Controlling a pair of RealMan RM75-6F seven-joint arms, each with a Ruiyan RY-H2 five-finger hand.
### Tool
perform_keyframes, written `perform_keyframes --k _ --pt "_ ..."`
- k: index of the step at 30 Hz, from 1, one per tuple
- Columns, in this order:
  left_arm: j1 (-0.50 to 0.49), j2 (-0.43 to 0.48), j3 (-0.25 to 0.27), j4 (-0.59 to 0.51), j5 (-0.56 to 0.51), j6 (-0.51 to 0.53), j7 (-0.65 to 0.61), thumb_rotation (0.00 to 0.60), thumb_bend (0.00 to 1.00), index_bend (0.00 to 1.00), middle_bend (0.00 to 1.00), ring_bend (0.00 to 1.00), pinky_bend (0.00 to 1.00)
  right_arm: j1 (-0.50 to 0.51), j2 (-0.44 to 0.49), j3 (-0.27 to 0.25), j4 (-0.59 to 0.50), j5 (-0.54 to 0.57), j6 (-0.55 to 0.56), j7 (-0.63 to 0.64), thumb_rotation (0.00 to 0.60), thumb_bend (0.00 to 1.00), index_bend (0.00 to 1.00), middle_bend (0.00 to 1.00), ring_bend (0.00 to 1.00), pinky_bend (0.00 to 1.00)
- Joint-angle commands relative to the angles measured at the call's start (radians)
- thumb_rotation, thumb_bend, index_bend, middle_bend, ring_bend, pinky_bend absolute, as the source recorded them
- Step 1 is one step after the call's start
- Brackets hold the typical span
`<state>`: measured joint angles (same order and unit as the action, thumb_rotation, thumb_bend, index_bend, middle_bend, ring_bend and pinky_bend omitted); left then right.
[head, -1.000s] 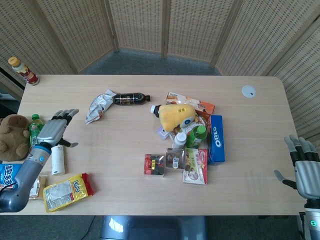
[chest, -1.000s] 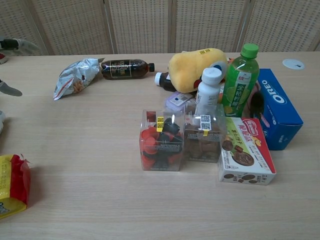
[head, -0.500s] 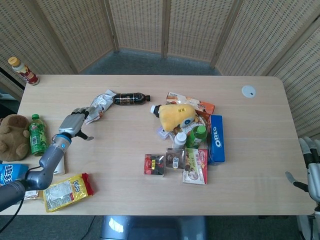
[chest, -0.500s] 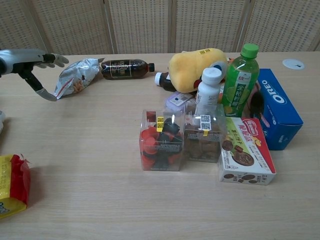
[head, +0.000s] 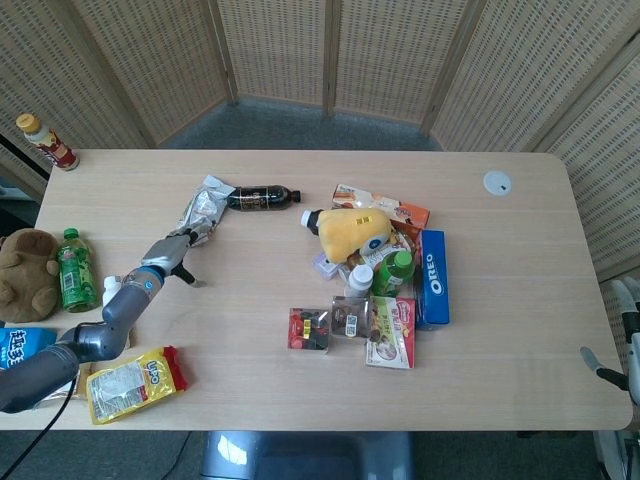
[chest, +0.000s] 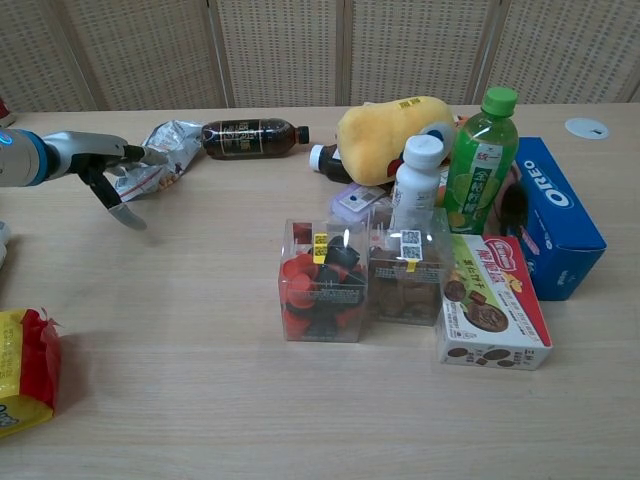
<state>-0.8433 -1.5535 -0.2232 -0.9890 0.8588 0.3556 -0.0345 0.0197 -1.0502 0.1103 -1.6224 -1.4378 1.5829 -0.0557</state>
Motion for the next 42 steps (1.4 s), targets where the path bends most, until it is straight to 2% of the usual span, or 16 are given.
perform_keyframes --k 1,11,15,19,22,25,29,42 --pt "0.002 0.047 0.008 -0.08 0.003 -0.038 -0.035 0.595 0.06 0.0 0.0 0.0 0.0 0.003 0.0 0.002 -0.004 -0.005 -0.001 -0.004 0.587 0.2 0.0 0.0 0.0 0.0" --pt "0.142 0.237 -0.032 -0.448 0.249 -0.001 -0.183 0.593 0.06 0.0 0.0 0.1 0.01 0.011 0.002 0.007 -0.021 -0.017 -0.004 -0.02 0.587 0.2 0.0 0.0 0.0 0.0" --pt "0.196 0.299 -0.05 -0.559 0.356 0.022 -0.279 0.595 0.06 0.0 0.0 0.1 0.01 0.013 0.004 0.009 -0.029 -0.02 -0.004 -0.027 0.585 0.2 0.0 0.0 0.0 0.0" --pt "0.237 0.334 -0.065 -0.619 0.48 0.079 -0.396 0.592 0.06 0.0 0.0 0.1 0.01 0.017 0.002 0.008 -0.035 -0.026 -0.009 -0.033 0.588 0.2 0.0 0.0 0.0 0.0" --pt "0.244 0.348 -0.054 -0.598 0.577 0.151 -0.433 0.588 0.06 0.0 0.0 0.05 0.0 0.018 0.001 0.008 -0.037 -0.029 -0.01 -0.033 0.587 0.2 0.0 0.0 0.0 0.0" --pt "0.232 0.344 -0.034 -0.531 0.614 0.206 -0.364 0.572 0.06 0.0 0.0 0.0 0.0 0.016 -0.001 0.006 -0.035 -0.029 -0.008 -0.03 0.585 0.2 0.0 0.0 0.0 0.0" --pt "0.208 0.3 -0.025 -0.454 0.542 0.224 -0.255 0.566 0.06 0.0 0.0 0.0 0.0 0.01 -0.006 0.004 -0.025 -0.027 -0.006 -0.017 0.589 0.2 0.0 0.0 0.0 0.0" --pt "0.103 0.142 0.011 -0.253 0.331 0.157 -0.113 0.566 0.06 0.0 0.0 0.0 0.0 -0.005 -0.003 0.001 -0.024 -0.018 0.003 -0.012 0.587 0.2 0.0 0.0 0.0 0.0"
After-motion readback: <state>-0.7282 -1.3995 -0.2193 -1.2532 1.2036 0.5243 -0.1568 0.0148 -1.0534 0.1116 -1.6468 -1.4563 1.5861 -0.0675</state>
